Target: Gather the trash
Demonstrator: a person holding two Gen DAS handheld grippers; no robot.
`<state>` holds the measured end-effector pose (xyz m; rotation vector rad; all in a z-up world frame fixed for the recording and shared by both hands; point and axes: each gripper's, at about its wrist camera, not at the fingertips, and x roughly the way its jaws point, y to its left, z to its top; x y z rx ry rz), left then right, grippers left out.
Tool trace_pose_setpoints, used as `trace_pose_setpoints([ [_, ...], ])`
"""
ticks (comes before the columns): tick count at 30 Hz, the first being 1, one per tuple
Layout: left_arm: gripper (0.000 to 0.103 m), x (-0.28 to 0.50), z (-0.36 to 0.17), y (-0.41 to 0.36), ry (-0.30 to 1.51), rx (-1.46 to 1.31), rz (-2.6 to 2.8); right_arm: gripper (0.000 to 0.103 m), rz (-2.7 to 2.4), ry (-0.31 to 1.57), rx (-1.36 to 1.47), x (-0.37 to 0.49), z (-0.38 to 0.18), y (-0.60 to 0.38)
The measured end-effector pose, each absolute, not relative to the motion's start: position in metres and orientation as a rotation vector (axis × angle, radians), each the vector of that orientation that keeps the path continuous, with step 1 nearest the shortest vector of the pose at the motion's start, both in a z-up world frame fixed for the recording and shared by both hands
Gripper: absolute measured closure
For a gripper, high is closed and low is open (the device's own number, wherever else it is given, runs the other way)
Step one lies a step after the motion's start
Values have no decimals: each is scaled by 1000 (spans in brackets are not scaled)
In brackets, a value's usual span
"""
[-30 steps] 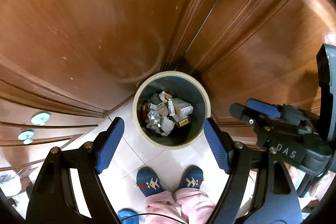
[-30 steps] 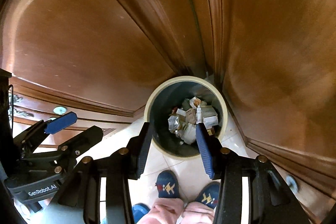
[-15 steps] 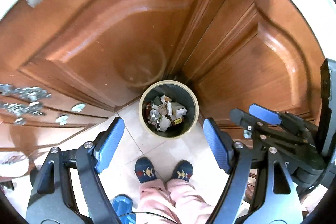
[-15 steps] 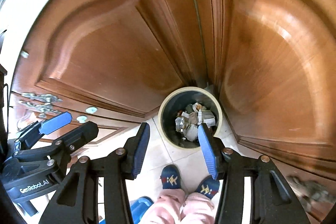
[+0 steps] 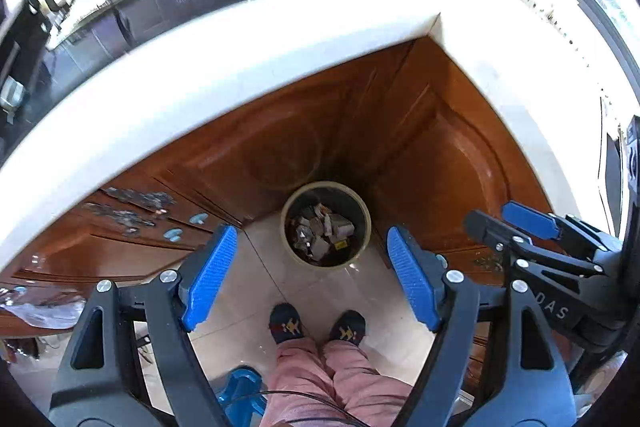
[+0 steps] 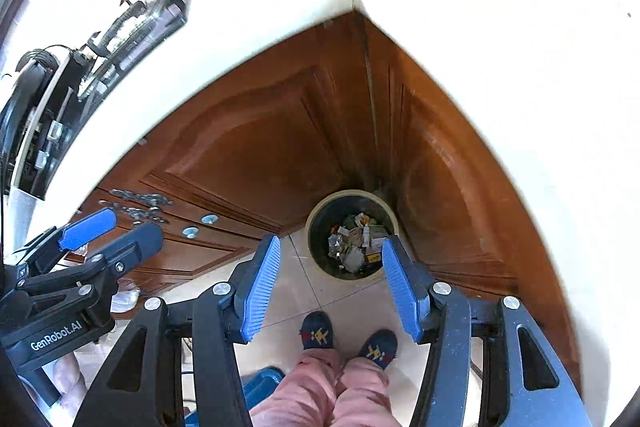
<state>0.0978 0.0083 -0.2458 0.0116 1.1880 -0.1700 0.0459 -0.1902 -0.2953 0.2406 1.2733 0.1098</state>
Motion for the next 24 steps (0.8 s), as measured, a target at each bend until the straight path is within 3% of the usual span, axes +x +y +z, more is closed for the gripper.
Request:
trace_pose_setpoints([
  [4, 27, 90, -210, 6, 1154, 13, -153, 43, 113, 1238, 228, 40, -249, -194],
  [24, 27, 57, -58, -6, 919, 12, -145, 41, 109, 969, 206, 21, -33, -205],
])
